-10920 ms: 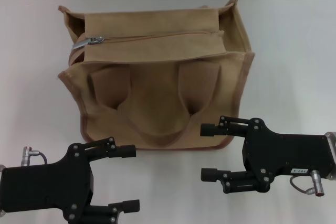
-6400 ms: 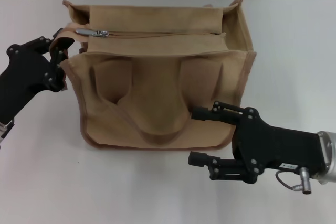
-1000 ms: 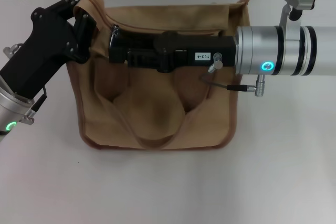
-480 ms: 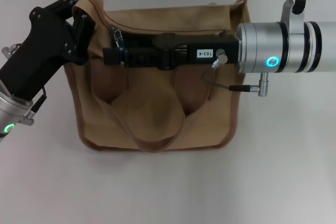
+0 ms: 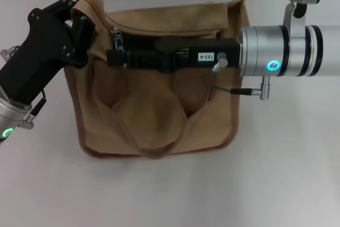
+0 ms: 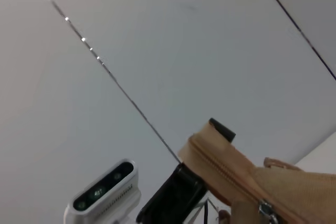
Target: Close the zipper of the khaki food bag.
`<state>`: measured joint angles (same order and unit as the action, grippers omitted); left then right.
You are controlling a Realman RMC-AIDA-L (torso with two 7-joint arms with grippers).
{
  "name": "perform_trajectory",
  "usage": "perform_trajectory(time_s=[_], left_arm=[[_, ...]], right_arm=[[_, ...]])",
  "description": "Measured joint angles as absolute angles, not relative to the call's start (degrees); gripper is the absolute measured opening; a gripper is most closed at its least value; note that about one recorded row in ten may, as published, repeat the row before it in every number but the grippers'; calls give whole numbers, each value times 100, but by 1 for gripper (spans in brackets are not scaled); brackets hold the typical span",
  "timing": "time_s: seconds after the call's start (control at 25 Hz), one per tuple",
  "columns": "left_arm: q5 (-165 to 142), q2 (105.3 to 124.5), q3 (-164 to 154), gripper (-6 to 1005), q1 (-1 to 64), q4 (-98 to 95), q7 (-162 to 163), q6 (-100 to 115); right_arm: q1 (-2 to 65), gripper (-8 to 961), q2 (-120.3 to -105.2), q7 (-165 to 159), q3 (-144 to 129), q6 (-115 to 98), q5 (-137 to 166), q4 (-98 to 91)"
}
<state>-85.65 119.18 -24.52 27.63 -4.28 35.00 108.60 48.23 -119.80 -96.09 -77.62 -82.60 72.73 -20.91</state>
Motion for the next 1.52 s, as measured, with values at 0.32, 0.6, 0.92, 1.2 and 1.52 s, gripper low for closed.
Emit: perform_trajectory(time_s=[0.32, 0.6, 0.92, 1.2, 1.52], left_arm=[[-8591, 11918, -2453, 94, 2724, -374, 3479, 10876], [-8601, 11918, -2461, 97, 2723, -368, 3483, 10875], [-8601, 11918, -2458, 100, 2697, -369, 3481, 10843], [-8572, 11910, -2339, 102, 2615, -398, 3473, 10752], [-8571, 11881, -1916, 105, 2448, -442, 3471, 10565]], right_arm=[[4690, 377, -11980, -9351, -7745, -8298, 7258, -2136], [4685, 93, -11979, -9359, -7769, -8283, 7251, -2121], [4581, 3, -11968, -9392, -7736, -8292, 7250, -2121], [4388, 1, -11914, -9487, -7680, -8311, 7262, -2170], [3999, 0, -11770, -9821, -7661, -8354, 7287, -2550]])
